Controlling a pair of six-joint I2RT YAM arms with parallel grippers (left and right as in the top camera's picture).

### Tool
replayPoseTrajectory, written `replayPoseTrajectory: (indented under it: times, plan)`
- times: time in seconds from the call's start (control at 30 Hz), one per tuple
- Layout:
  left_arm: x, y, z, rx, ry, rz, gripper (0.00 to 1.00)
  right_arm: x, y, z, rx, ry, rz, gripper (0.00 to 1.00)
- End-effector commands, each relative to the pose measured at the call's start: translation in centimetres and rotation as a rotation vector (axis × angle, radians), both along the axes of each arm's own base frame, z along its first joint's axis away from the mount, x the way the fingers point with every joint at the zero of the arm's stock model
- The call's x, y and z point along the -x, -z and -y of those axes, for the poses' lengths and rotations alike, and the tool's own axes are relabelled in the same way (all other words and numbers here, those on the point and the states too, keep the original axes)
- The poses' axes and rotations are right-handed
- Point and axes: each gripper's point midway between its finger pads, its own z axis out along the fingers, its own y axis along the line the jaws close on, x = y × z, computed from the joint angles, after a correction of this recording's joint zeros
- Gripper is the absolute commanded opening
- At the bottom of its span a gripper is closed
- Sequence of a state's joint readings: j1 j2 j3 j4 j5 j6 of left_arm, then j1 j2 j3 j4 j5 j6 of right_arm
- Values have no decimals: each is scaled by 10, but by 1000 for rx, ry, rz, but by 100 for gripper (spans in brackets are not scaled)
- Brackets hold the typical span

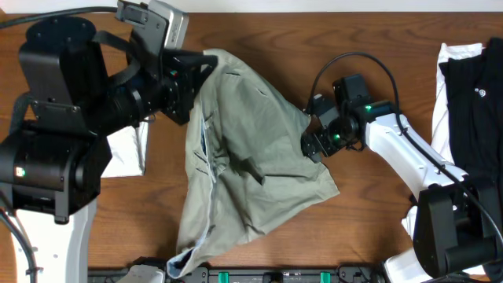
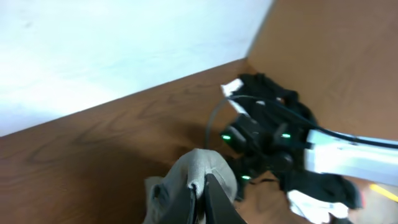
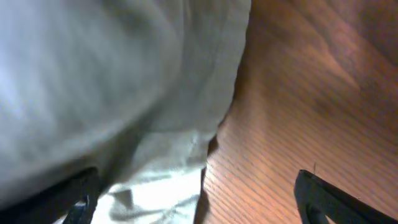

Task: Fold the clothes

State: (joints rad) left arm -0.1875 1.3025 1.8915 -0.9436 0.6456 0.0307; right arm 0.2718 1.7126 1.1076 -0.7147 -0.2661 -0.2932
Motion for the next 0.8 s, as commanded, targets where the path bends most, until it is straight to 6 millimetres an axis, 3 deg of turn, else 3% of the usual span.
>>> replayPoseTrajectory:
  times: [0.0,0.23,0.53,0.77]
  plan:
    - [-17,-2,-17,-58,-117,39,6,1,8,12,81,-52,13,94]
    - [-42,-1,-34,-87,-256,59,6,3,4,11,78,-52,15,95]
    - [-60,-12,-35,-62,-288,110,6,14,-6,-15,55,-126,35,99]
    - [-77,-17,-43,-73,-353,150,6,6,-11,-39,41,-89,94,99]
